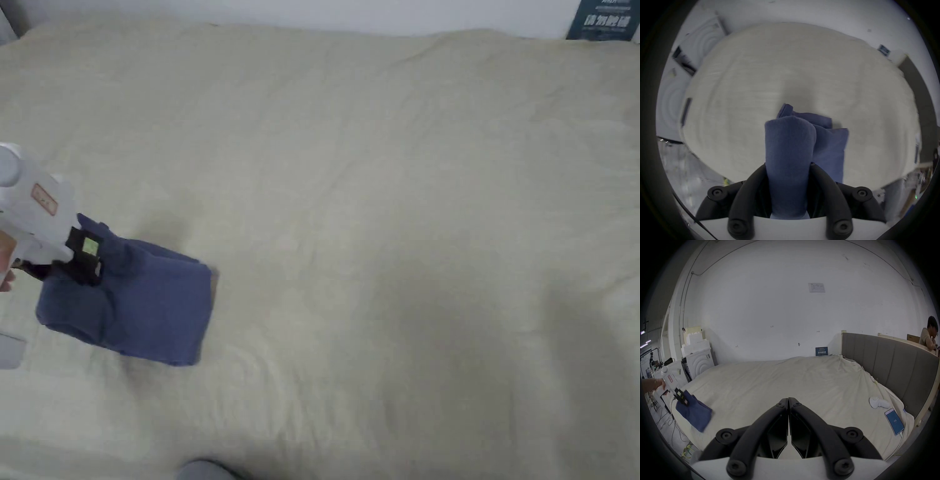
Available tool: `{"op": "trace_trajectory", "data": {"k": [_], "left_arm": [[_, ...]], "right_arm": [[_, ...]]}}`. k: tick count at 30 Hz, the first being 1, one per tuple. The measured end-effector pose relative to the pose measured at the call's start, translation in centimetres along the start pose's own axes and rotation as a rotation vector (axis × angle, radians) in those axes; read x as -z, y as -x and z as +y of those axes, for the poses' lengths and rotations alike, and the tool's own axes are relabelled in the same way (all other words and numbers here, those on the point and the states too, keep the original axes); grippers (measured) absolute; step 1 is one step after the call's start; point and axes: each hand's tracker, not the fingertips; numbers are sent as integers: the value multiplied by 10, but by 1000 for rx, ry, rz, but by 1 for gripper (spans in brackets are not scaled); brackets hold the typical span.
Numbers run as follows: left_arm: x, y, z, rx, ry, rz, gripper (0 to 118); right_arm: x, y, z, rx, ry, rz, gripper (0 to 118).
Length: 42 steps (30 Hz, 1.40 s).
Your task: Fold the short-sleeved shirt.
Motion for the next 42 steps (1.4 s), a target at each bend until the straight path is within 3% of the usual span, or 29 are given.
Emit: {"op": "trace_trajectory", "data": {"k": [6,8,10,13,16,20,26,29,31,33,36,42], "left_arm": [[41,74,15,-63,-46,313,25],[54,85,13,-28,-61,427,42],[62,91,10,7,-74,524,70],[59,95,6,-4,-161,702,87],[30,87,2,-60,-299,768,89],[-36,46,-9,-63,-623,702,88],[-125,-53,-40,-28,-961,440,81],[-154,-103,-59,-15,-1071,280,62],[-169,-136,-71,-12,-1127,193,45],[-182,-166,-83,-3,-1166,111,19],[-194,-204,-100,17,-1211,30,2],[-191,-257,-134,33,-1266,-81,0]], "right_arm": [[16,14,5,-2,36,4,0],[19,17,7,-18,38,-7,0],[22,16,9,-22,43,-6,0],[22,14,11,-42,35,-17,0],[18,5,14,-29,25,-14,0],[8,-9,19,-37,4,-20,0],[-7,-29,39,-63,-55,6,0],[-15,-41,51,-45,-82,26,0],[-23,-44,58,-60,-127,31,0],[-31,-43,65,-76,-161,29,0],[-36,-51,71,-54,-179,45,0],[-43,-59,68,-49,-215,13,0]]}}
